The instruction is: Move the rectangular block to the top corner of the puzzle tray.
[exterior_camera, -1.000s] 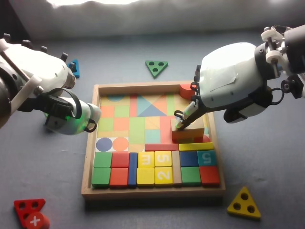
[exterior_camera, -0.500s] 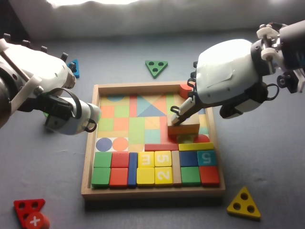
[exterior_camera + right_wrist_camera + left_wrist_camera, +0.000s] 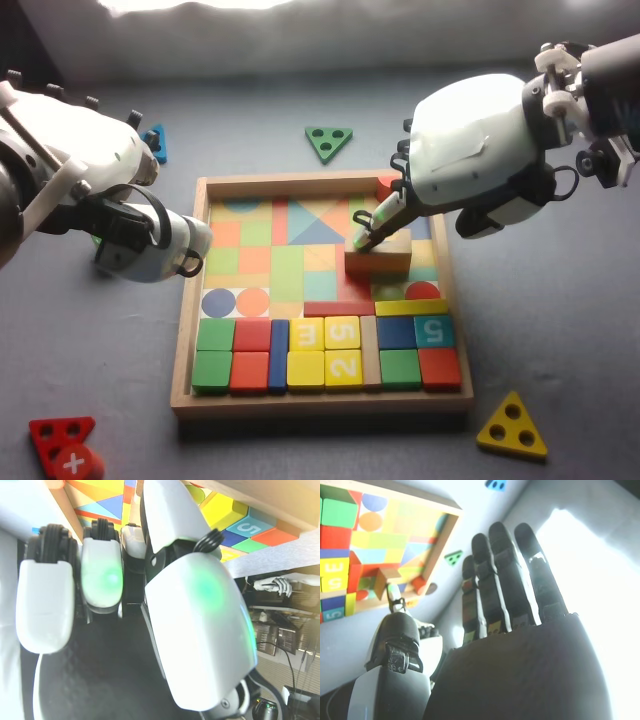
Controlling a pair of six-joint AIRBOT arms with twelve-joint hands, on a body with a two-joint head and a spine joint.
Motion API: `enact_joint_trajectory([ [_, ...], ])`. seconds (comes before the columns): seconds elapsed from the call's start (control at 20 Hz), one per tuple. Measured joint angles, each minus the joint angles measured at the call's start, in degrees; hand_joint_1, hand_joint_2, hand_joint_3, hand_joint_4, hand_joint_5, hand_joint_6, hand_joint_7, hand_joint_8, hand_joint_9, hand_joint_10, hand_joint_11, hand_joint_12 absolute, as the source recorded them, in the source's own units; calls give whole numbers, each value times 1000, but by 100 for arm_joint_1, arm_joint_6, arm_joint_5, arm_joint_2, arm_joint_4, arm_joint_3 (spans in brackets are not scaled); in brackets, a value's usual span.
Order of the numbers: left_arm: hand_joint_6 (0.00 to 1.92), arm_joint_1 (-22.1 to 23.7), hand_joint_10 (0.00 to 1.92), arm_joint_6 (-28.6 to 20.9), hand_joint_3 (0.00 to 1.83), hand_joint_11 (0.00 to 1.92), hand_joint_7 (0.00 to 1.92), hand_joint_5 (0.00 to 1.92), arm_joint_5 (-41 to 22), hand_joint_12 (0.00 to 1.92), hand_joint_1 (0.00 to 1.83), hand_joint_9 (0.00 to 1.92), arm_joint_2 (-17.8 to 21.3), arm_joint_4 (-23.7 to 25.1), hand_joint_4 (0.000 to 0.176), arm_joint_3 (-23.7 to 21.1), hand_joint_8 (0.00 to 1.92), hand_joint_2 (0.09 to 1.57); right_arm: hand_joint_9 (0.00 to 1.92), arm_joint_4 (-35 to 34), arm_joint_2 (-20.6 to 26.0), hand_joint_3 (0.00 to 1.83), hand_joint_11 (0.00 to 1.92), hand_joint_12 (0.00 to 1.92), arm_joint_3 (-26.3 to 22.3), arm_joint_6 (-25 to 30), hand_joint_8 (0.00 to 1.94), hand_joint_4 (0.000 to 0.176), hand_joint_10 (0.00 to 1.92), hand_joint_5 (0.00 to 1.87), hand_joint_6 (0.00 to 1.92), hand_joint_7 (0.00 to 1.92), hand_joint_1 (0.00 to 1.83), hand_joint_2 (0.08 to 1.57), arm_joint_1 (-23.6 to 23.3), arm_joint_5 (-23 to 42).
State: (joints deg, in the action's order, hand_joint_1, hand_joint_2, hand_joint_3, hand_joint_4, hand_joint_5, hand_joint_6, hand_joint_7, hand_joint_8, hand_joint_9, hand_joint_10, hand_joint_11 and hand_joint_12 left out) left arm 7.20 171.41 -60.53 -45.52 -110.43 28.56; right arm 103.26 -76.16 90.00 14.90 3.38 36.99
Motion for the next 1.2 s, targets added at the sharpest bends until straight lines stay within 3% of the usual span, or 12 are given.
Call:
enact_joint_trajectory([
  [1.2,0,0,0,0,1,129,521,338,0,646,0,512,4,0,0,0,0,1330,1605,-378,-461,0,1839,1921,898,-302,1941,0,1921,492,16,1266,1762,1199,-33,2],
])
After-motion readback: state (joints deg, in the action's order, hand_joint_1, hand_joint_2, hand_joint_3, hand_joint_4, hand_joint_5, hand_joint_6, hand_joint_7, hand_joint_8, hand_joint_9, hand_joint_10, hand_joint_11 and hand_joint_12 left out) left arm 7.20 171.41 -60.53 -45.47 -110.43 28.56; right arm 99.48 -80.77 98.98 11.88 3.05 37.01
